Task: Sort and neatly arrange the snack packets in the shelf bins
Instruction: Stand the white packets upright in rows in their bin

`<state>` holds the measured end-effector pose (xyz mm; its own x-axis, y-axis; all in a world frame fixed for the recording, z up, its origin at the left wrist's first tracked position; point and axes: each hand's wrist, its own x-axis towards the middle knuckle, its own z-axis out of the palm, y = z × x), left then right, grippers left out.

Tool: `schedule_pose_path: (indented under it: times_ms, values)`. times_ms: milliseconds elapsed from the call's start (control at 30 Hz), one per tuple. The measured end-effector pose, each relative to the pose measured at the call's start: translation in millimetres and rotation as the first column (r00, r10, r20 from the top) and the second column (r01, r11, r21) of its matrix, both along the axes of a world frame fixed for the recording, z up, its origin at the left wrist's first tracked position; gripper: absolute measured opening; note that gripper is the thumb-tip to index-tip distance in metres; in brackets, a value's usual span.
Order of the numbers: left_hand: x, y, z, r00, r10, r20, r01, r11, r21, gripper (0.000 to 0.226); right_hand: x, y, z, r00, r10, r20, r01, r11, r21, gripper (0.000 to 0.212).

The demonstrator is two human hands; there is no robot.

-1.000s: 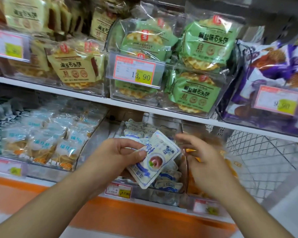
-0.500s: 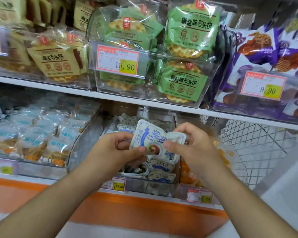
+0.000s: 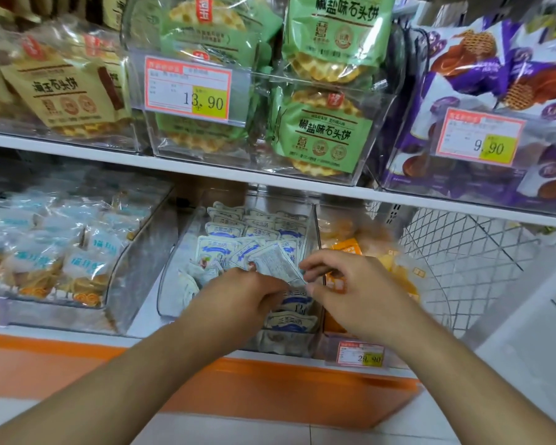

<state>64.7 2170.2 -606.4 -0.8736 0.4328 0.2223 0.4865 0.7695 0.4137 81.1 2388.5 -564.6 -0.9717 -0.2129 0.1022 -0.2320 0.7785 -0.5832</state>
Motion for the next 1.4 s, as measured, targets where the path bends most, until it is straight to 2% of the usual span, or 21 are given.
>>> schedule_pose_path:
  times_ms: [133,267,367,433,533,633,733,800,867,900,1000,1133,1267,1400]
  values:
    - [-1.5,-4.9,-0.7,1.000,-0.013,0.025,0.014,1.000,-0.026,0.028,-1.8,-10.9,-0.5,0.995,0.099,0.023,-0.102,0.974,0.204,0.021]
    - [-1.7,-21.1,1.0,0.995,-0.061,0.074,0.060,0.998,0.012,0.029,-6.6,-18.4,-12.2,0.992,0.121,-0.030,-0.106,0.944,0.311,0.022]
    - [-5.1,-45.8,7.4,0.998,0.024,0.055,-0.026,0.998,0.052,0.036,-6.0,-19.4,-17.0,0.988,0.152,0.006,-0.144,0.919,0.366,0.026]
    - [-10.1,-67.1,10.0,0.998,0.055,0.011,-0.056,0.997,0.048,0.043,-2.9,-20.4,-15.2,0.985,0.173,0.023,-0.166,0.888,0.430,0.040]
    - [-17.6,-94.6,10.1,0.990,0.141,-0.029,-0.141,0.990,0.006,0.061,-0.6,-23.8,-17.5,0.972,0.232,-0.034,-0.172,0.804,0.569,0.045]
    - [-23.1,-110.5,4.0,0.967,0.247,0.062,-0.250,0.967,0.048,0.081,-3.4,-25.8,-27.0,0.976,0.212,0.043,-0.190,0.748,0.636,0.042]
    - [-24.0,-119.4,-6.6,0.944,0.261,0.202,-0.277,0.960,0.051,0.093,-4.2,-31.0,-24.2,0.981,0.185,0.065,-0.180,0.718,0.672,0.041]
    - [-23.4,-124.8,-16.2,0.919,0.236,0.316,-0.269,0.961,0.065,0.096,-7.1,-40.5,-14.1,0.982,0.186,-0.036,-0.124,0.775,0.620,0.035]
    - [-22.2,-128.0,-21.6,0.897,0.172,0.406,-0.251,0.956,0.151,0.102,-19.0,-60.7,-0.5,0.980,0.156,-0.125,-0.075,0.868,0.491,0.034]
    - [-21.3,-127.8,-21.6,0.890,0.135,0.436,-0.241,0.950,0.198,0.105,-29.4,-72.8,3.9,0.983,0.136,-0.121,-0.075,0.907,0.414,0.034]
    - [-19.5,-127.3,-19.6,0.884,0.056,0.463,-0.211,0.933,0.290,0.099,-74.6,-111.6,4.6,0.992,0.129,0.009,-0.127,0.955,0.268,0.039]
    - [-18.3,-130.9,-16.4,0.899,0.051,0.434,-0.196,0.935,0.295,0.093,-138.4,-143.8,-19.7,0.968,0.153,0.197,-0.194,0.959,0.207,0.048]
    - [-20.8,-135.4,-16.1,0.901,0.052,0.430,-0.182,0.946,0.268,0.096,-166.3,-153.9,-43.1,0.952,0.193,0.239,-0.247,0.942,0.226,0.046]
    - [-22.5,-135.5,-18.0,0.900,0.058,0.432,-0.168,0.961,0.221,0.099,-176.2,-157.4,-48.5,0.948,0.164,0.273,-0.206,0.969,0.133,0.044]
